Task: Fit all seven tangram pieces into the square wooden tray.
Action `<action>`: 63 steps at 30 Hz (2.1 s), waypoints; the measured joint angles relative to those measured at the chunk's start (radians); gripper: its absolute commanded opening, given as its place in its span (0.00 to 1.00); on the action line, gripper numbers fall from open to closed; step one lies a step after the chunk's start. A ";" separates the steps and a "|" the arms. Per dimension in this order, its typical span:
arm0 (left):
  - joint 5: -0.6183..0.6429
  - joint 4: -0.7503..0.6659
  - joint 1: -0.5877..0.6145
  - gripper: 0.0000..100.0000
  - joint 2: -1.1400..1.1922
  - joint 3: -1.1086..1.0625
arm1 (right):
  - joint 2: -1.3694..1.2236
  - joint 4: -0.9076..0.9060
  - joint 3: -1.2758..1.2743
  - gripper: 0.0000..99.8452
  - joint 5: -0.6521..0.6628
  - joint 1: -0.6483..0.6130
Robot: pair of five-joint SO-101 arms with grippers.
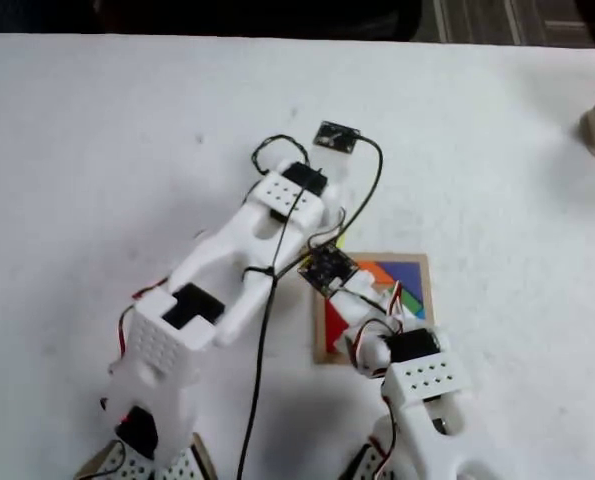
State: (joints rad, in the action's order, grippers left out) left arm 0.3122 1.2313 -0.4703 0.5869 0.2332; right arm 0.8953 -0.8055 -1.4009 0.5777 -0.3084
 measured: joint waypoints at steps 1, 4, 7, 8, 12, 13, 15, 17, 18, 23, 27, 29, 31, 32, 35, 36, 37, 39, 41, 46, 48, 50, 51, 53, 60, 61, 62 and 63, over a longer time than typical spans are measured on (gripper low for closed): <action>0.000 0.000 -0.003 0.17 0.000 0.000 | 0.000 0.000 0.000 0.02 0.000 0.000; 0.000 0.000 -0.021 0.17 0.000 0.000 | 0.000 0.000 0.000 0.02 0.000 0.000; -0.002 0.000 -0.032 0.17 0.000 0.000 | 0.000 0.000 0.000 0.02 0.000 0.000; -0.002 0.000 -0.032 0.17 0.000 0.000 | 0.000 0.000 0.000 0.02 0.000 0.000; -0.002 0.000 -0.032 0.17 0.008 0.000 | 0.000 0.000 0.000 0.02 0.000 0.000; -0.002 -0.003 -0.032 0.17 0.020 0.002 | 0.000 0.000 0.000 0.02 0.000 0.000; -0.002 -0.025 -0.031 0.17 0.037 0.005 | 0.000 0.000 0.000 0.02 0.000 0.000; -0.002 -0.046 -0.028 0.17 0.055 0.017 | 0.000 0.000 0.000 0.02 0.000 0.000; -0.002 -0.054 -0.029 0.17 0.061 0.025 | 0.000 0.000 0.000 0.02 0.000 0.000; -0.002 -0.069 -0.031 0.07 0.068 0.032 | 0.000 0.000 0.000 0.02 0.000 0.000; -0.002 -0.097 -0.018 0.03 0.078 0.032 | 0.000 0.000 0.000 0.02 0.000 0.000; -0.002 -0.106 -0.005 0.02 0.078 0.031 | -0.002 0.000 0.000 0.02 0.000 0.000; -0.002 -0.110 0.009 0.02 0.081 0.032 | 0.000 0.000 0.000 0.02 0.000 0.000; -0.002 -0.114 0.014 0.02 0.081 0.032 | 0.000 0.000 0.000 0.02 0.000 0.000; -0.002 -0.115 0.023 0.02 0.081 0.034 | 0.000 0.000 0.000 0.02 0.000 0.000; -0.002 -0.118 0.026 0.02 0.072 0.026 | 0.000 0.000 0.000 0.02 0.000 0.000; -0.002 -0.118 0.032 0.02 0.063 0.025 | 0.000 0.000 0.000 0.02 0.000 0.000; -0.002 -0.110 0.052 0.02 0.054 0.023 | -0.005 0.000 0.002 0.02 0.000 0.023; -0.002 -0.143 0.084 0.03 0.054 0.021 | -0.018 0.000 0.015 0.02 -0.005 0.092; -0.028 -0.213 0.150 0.22 0.074 0.021 | -0.017 0.000 0.069 0.02 -0.137 0.241; -0.072 -0.215 0.144 0.31 0.074 0.021 | -0.017 0.000 0.072 0.02 -0.147 0.247; -0.098 -0.198 0.135 0.37 0.071 0.021 | -0.017 0.000 0.074 0.02 -0.150 0.261; -0.109 -0.190 0.129 0.39 0.069 0.021 | -0.017 0.000 0.074 0.02 -0.150 0.265; -0.170 -0.183 0.114 0.40 0.069 0.021 | -0.017 0.000 0.074 0.02 -0.150 0.267; -0.439 -0.241 0.091 0.40 0.069 0.021 | -0.017 0.000 0.074 0.02 -0.150 0.281; -0.468 -0.250 0.091 0.40 0.069 0.021 | -0.017 0.000 0.074 0.02 -0.150 0.281; -0.499 -0.255 0.091 0.40 0.069 0.021 | -0.017 0.000 0.074 0.02 -0.150 0.281; -0.525 -0.258 0.084 0.40 0.069 0.021 | -0.017 0.000 0.074 0.02 -0.150 0.281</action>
State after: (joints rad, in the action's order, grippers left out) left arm -0.2125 0.9735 -0.3859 0.6559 0.2547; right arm 0.8784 -0.8055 -1.3272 0.4273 -0.0276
